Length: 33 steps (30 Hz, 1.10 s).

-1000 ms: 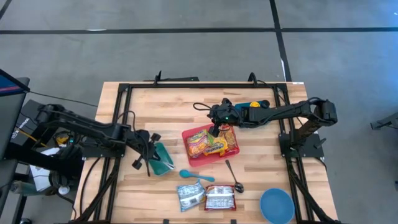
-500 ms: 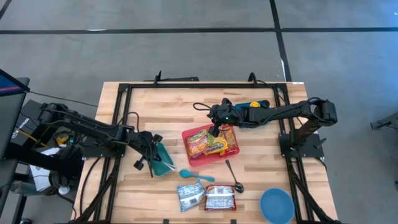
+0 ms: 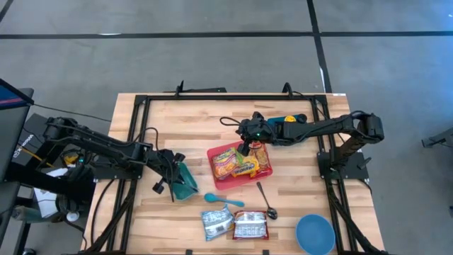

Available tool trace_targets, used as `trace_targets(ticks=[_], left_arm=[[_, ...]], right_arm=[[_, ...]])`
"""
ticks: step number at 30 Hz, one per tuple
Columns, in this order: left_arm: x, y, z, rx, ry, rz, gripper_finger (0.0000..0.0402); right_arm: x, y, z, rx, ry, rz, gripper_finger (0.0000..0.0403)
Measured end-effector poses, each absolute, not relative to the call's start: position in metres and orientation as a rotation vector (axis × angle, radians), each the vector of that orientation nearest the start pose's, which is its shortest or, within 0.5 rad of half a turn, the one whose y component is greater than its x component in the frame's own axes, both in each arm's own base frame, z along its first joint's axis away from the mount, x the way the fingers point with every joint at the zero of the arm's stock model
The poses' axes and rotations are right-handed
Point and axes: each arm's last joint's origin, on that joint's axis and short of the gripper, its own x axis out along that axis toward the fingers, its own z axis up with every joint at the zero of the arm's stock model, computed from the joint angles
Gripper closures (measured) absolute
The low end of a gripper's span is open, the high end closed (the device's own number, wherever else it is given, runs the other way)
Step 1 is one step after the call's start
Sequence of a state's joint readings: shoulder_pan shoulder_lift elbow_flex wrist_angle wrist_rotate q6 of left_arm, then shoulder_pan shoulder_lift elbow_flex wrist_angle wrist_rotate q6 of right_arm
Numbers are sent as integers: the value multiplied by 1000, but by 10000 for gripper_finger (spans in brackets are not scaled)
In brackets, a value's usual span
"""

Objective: Pick & Place Food Item
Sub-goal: Put the black spoon into the green bin

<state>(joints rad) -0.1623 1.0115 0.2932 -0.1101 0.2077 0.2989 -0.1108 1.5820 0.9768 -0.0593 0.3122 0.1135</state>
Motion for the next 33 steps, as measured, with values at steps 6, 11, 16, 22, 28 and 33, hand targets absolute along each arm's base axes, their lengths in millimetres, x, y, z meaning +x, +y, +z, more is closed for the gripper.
trace_targets(ticks=[6, 11, 16, 22, 28, 33], left_arm=[[166, -33, 141, 259, 773, -470, 357], [166, -33, 141, 260, 771, -469, 357], [168, -34, 143, 262, 731, -466, 357], [173, -34, 150, 267, 647, -457, 357], [181, -36, 160, 274, 516, -442, 357], [190, -37, 177, 284, 309, -417, 357]], right_arm=[[331, -46, 219, 40, 642, -444, 402], [331, -46, 219, 40, 642, -444, 402], [331, -46, 219, 40, 642, -444, 402], [331, -46, 219, 40, 642, -444, 402], [331, -46, 219, 40, 642, -444, 402], [331, -46, 219, 40, 642, -444, 402]])
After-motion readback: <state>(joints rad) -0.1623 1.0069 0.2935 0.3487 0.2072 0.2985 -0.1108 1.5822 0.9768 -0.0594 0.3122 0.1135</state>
